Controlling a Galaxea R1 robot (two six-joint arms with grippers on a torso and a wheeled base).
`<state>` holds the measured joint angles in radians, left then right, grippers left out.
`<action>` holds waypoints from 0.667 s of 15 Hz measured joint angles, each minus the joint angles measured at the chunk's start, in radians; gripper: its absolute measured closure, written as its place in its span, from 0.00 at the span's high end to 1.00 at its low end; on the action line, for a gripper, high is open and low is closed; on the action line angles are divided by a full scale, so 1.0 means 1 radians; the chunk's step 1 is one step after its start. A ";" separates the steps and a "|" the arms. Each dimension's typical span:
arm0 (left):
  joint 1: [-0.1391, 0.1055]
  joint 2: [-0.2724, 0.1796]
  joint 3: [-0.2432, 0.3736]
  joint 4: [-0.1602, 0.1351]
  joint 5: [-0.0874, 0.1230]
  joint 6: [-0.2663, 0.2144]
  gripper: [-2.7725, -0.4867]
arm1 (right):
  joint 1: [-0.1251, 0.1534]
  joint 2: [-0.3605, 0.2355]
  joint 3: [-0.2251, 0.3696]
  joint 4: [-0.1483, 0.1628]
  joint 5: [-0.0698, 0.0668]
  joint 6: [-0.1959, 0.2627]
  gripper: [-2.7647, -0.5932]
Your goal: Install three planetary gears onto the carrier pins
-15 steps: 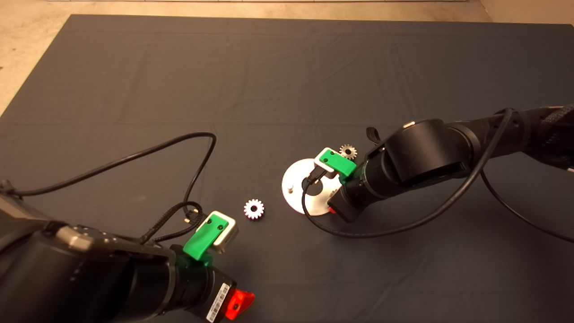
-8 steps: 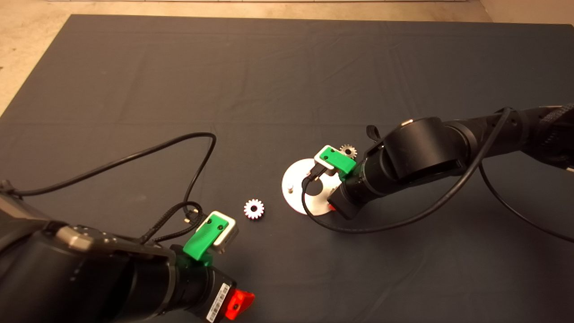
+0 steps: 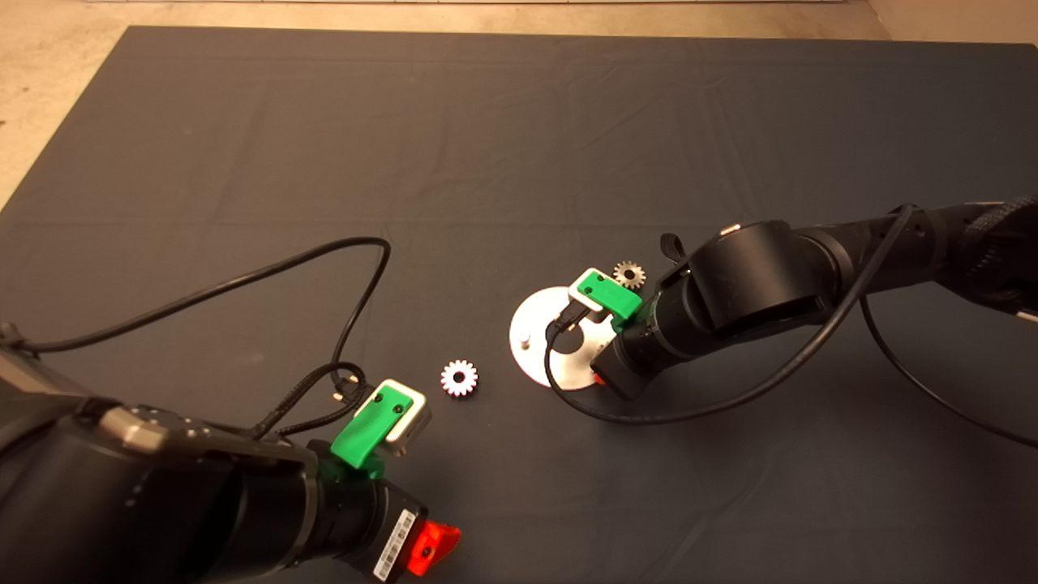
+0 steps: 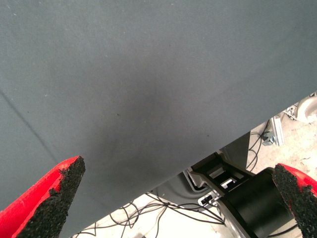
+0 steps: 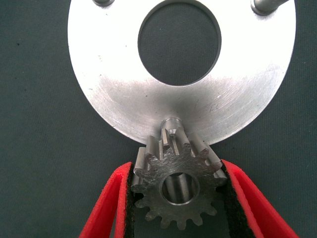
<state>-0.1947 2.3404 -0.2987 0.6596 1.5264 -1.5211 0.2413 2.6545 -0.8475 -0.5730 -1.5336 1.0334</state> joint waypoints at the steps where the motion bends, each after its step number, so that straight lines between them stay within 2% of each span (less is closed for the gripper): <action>1: 0.000 0.000 0.000 0.000 0.000 0.000 0.99 | 0.000 0.000 0.000 -0.004 0.000 0.000 0.17; 6: 0.000 0.000 0.000 0.000 0.000 0.000 0.99 | -0.005 0.000 0.000 -0.020 0.000 0.000 0.17; 10: 0.000 0.000 0.000 0.000 0.000 0.000 0.99 | -0.006 0.000 0.000 -0.025 0.006 0.000 0.17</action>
<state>-0.1951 2.3406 -0.2987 0.6596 1.5266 -1.5211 0.2357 2.6547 -0.8474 -0.5982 -1.5272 1.0334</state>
